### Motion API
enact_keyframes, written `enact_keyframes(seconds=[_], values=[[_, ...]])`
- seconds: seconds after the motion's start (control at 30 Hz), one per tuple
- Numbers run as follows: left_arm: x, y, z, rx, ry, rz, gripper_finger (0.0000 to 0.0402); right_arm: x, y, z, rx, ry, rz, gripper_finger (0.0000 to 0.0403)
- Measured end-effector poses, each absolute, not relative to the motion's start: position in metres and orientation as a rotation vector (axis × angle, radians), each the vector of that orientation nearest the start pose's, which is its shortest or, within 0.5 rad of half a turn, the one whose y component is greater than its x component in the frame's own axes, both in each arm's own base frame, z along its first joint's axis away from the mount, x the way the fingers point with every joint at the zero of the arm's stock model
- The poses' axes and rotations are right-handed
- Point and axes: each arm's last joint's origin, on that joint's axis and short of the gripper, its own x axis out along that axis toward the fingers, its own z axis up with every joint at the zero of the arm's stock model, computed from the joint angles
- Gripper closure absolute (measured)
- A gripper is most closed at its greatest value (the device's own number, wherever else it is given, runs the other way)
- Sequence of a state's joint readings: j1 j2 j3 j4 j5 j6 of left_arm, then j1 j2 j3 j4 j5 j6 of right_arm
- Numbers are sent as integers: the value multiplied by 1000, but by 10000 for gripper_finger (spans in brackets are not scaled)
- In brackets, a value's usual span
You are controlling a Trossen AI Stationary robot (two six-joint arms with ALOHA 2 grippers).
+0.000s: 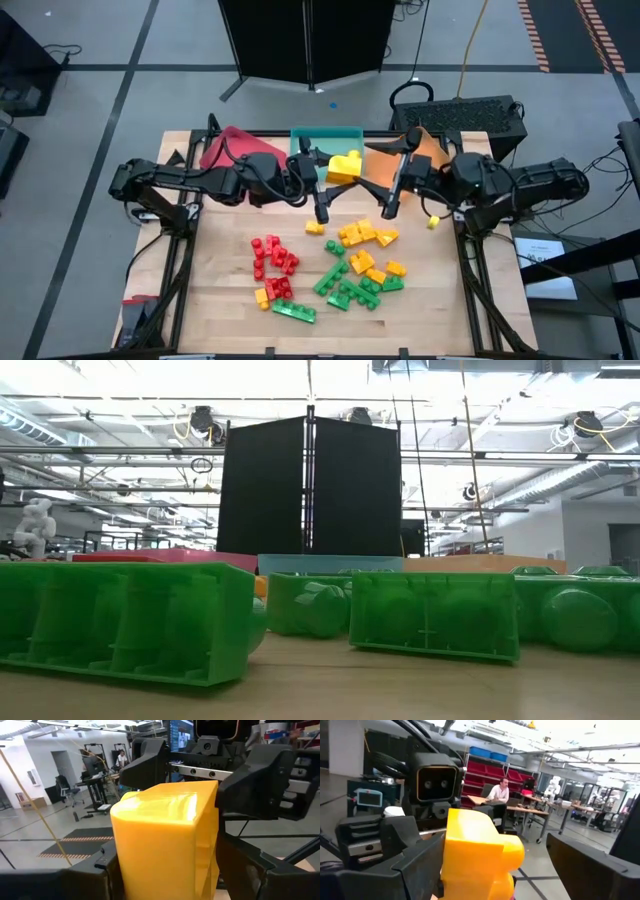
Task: Sort blocks
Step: Put the yellow game piece into the orange bin
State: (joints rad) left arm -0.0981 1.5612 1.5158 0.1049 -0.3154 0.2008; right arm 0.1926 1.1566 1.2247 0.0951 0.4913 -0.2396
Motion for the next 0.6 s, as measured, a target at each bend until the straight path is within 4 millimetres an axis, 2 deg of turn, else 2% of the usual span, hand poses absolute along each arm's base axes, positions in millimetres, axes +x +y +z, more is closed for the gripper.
enact_keyframes(seconds=[0.33, 0.5, 0.6], values=[[359, -26, 422, 213, -38, 204, 153, 250, 21, 433, -107, -106, -287, 27], [359, -26, 422, 213, -42, 190, 152, 251, 13, 433, -109, -111, -292, 23], [359, -27, 422, 214, -43, 176, 152, 256, 11, 432, -115, -118, -235, 23]])
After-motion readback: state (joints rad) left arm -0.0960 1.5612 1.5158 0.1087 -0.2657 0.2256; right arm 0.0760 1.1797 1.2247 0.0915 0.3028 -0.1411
